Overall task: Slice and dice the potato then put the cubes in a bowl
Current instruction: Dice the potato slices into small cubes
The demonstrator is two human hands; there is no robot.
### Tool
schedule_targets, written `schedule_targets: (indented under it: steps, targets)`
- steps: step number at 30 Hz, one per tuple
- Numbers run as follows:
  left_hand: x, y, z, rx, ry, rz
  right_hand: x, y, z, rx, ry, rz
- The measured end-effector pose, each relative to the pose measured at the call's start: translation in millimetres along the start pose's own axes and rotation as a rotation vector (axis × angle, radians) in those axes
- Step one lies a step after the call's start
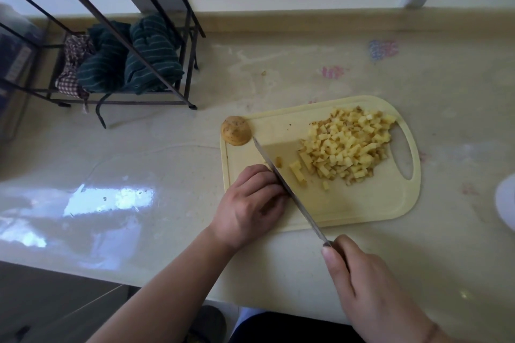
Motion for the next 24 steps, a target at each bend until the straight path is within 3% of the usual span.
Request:
schedule_targets:
  steps: [10, 17, 24]
  targets:
    - [1.0, 0.7, 1.4, 0.019, 0.001, -0.017, 24.0, -6.8, -11.4, -0.001, 0.065, 0.078]
    - [-6.7, 9.6, 2.2, 0.195, -0.026, -0.004, 10.3, 20.6, 4.0, 0.145, 0.001, 0.131]
    - [-5.5, 7.5, 0.2, 0.083, -0.024, -0.031, 5.6, 20.2, 10.7, 0.188, -0.030, 0.165]
Point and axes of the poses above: each hand's wrist, its own x-axis towards the middle knuckle, its own y-axis out of the back of the hand, z = x × y, the point moved 2 cm from there along x, towards the middle knuckle, and after that the axes turned 4 degrees about x, right-handed, at the moved point
